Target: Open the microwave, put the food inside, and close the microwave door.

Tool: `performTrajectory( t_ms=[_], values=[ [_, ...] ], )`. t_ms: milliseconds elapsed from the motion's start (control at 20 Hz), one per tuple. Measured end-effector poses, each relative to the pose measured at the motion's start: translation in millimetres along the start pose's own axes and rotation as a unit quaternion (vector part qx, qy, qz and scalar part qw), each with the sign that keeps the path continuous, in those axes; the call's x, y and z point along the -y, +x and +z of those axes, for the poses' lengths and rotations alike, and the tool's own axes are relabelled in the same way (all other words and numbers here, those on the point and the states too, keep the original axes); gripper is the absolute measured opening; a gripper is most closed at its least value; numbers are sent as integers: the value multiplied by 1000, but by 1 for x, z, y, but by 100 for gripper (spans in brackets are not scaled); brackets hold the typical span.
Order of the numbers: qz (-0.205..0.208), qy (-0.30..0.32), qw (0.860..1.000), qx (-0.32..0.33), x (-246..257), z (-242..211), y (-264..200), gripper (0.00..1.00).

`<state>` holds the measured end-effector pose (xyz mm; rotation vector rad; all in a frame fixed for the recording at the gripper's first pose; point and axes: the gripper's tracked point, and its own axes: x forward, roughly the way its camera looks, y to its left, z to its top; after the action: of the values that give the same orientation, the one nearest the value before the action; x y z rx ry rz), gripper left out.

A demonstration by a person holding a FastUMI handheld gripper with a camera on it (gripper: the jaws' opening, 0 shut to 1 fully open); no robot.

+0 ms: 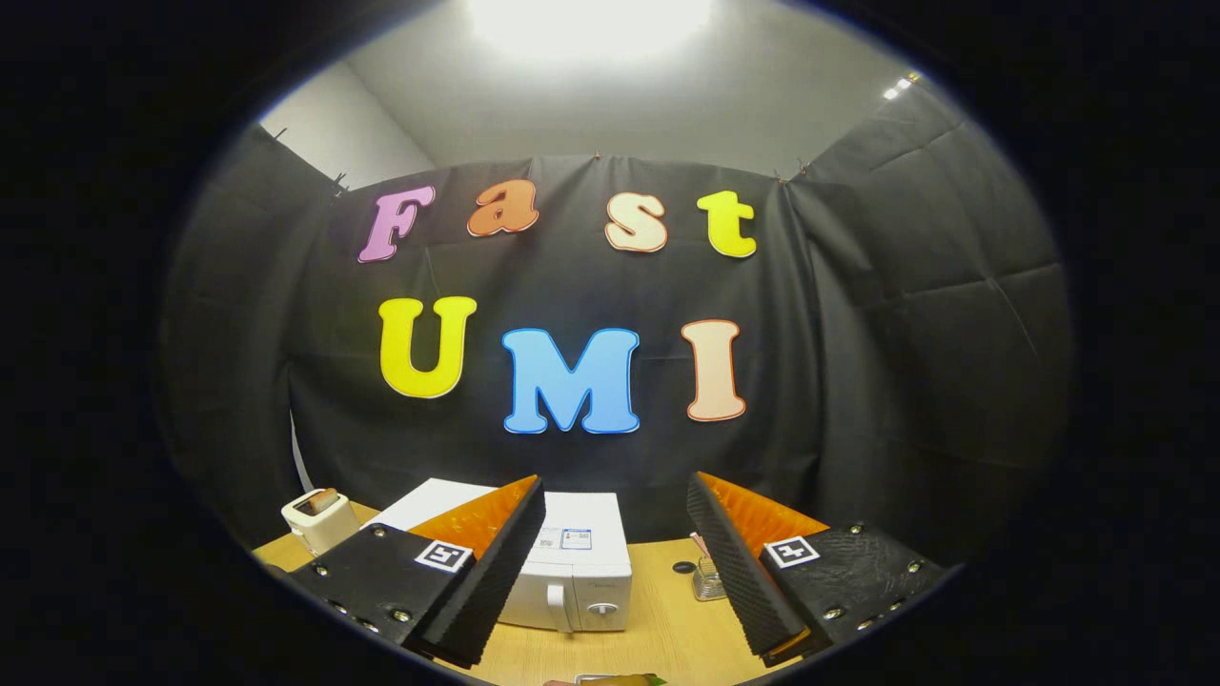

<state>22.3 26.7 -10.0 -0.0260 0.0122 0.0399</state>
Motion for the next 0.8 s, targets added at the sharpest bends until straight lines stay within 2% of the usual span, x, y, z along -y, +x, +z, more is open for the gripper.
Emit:
performTrajectory(
  t_ms=[300,650,800],
  values=[
    [12,-16,999,28,-10,-34,15,96],
    [42,8,999,15,-41,-130,46,96],
    [36,-3,999,2,-45,-180,61,96]
  ],
)
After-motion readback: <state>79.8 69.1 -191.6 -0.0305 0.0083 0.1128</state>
